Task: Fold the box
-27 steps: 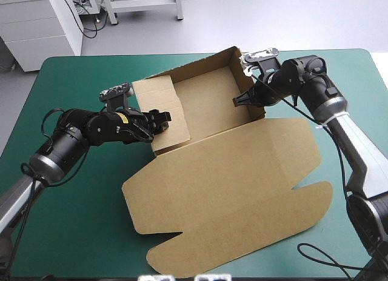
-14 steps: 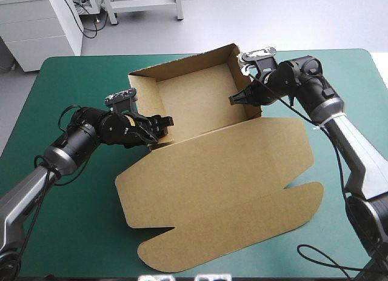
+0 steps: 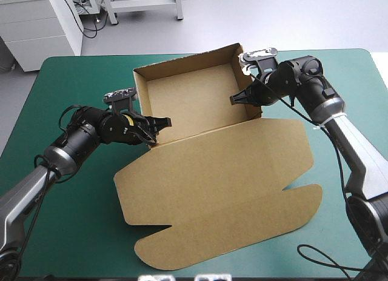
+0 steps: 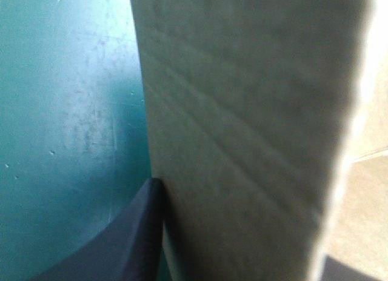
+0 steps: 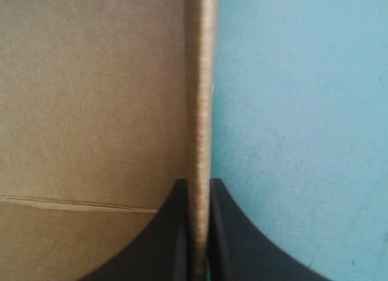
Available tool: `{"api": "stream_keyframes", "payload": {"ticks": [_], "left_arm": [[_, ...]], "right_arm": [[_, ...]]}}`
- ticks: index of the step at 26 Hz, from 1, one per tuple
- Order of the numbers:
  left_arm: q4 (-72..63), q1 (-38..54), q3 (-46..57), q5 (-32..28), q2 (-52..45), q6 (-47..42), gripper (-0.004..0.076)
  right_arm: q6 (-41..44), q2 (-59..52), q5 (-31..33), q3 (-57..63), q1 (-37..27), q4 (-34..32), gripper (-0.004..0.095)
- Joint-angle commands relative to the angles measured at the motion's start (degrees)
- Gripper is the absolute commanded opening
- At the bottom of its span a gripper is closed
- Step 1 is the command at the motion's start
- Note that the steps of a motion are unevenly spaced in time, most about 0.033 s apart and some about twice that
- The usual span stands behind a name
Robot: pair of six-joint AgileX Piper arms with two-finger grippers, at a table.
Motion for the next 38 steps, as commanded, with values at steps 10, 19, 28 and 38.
{"api": "stream_keyframes", "payload": {"ticks": [10, 19, 28, 38], "left_arm": [[11.3, -0.6, -8.5, 4.0, 0.3, 1.5, -0.0008], [17.2, -0.6, -27.5, 16.0, 12.3, 3.1, -0.0008], [16.1, 1.1, -36.5, 30.4, 28.9, 8.6, -0.0008], [12.1, 1.1, -36.9, 30.4, 31.3, 9.5, -0.0008]], "right_arm": [[7.9, -2.9, -4.0, -1.9, -0.2, -5.4, -0.0015], [11.4, 1.3, -1.3, -1.9, -0.2, -8.5, -0.0015], [13.0, 6.8, 2.8, -1.9, -0.2, -8.9, -0.0016], [13.0, 6.8, 3.9, -1.9, -0.2, -8.4, -0.0018]]}}
